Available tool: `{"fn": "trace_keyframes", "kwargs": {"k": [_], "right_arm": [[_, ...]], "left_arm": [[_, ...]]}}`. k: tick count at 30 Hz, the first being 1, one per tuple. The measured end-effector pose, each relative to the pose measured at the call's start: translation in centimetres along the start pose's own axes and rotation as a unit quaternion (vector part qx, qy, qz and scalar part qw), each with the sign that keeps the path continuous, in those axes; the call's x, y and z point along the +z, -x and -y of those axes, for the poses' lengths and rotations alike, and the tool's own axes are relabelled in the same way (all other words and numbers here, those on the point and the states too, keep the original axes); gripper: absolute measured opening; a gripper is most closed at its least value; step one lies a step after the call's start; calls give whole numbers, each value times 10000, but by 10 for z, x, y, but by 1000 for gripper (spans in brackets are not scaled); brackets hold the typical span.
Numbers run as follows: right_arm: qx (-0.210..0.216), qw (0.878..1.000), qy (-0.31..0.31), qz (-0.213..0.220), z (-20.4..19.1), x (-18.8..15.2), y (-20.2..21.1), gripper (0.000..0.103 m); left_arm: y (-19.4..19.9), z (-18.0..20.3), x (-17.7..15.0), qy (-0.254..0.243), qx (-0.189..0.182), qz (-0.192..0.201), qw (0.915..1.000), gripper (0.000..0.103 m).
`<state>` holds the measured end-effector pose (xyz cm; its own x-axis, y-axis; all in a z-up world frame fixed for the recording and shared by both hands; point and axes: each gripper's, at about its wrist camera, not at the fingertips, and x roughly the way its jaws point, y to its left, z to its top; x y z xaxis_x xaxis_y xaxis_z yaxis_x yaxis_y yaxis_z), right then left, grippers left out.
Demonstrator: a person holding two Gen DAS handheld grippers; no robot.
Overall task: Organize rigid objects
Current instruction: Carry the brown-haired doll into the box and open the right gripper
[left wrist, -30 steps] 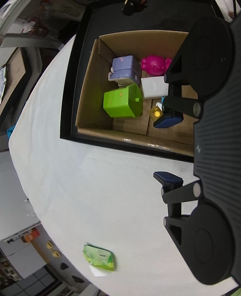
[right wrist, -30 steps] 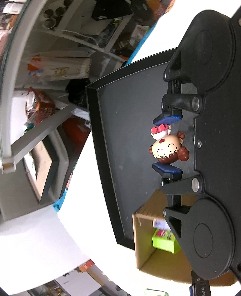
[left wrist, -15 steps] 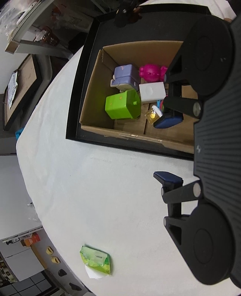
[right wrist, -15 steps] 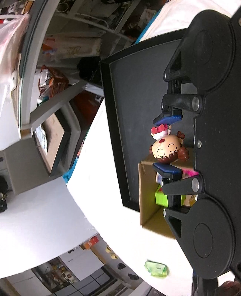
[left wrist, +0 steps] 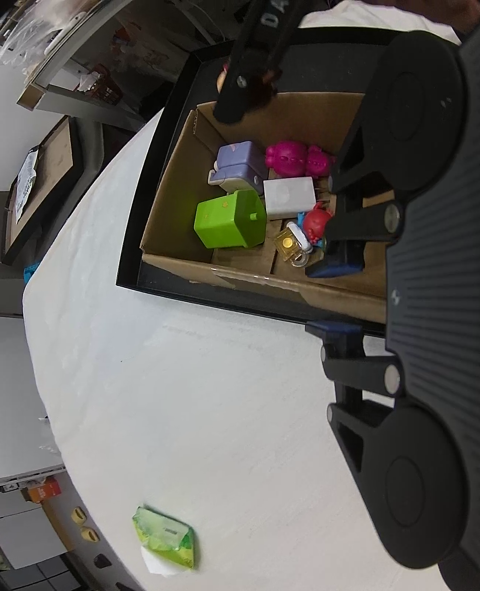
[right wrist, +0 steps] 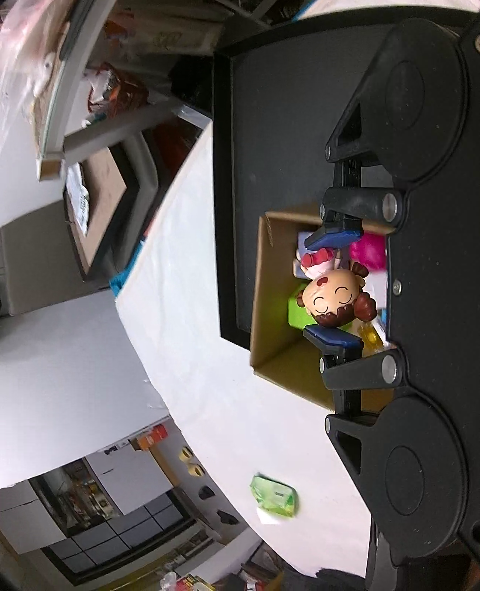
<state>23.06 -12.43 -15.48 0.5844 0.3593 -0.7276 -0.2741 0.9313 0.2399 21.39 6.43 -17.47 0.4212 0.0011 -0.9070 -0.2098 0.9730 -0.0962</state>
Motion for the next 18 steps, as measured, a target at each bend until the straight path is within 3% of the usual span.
{"fn": "trace_keyframes", "kwargs": {"k": [4,13,18], "right_arm": [[34,9999,-34,-129,-6,-2,-9,43],[201,9993,-81,-294,-23,-2,-26,44],[606,9971,-347,-293,-23,3,-30,49]], "left_arm": [[-3,-4,-1,13,-116,-57,9999,10],[-5,-8,-1,95,-281,-108,9995,10],[-5,-10,1,119,-374,-167,9991,10]]}}
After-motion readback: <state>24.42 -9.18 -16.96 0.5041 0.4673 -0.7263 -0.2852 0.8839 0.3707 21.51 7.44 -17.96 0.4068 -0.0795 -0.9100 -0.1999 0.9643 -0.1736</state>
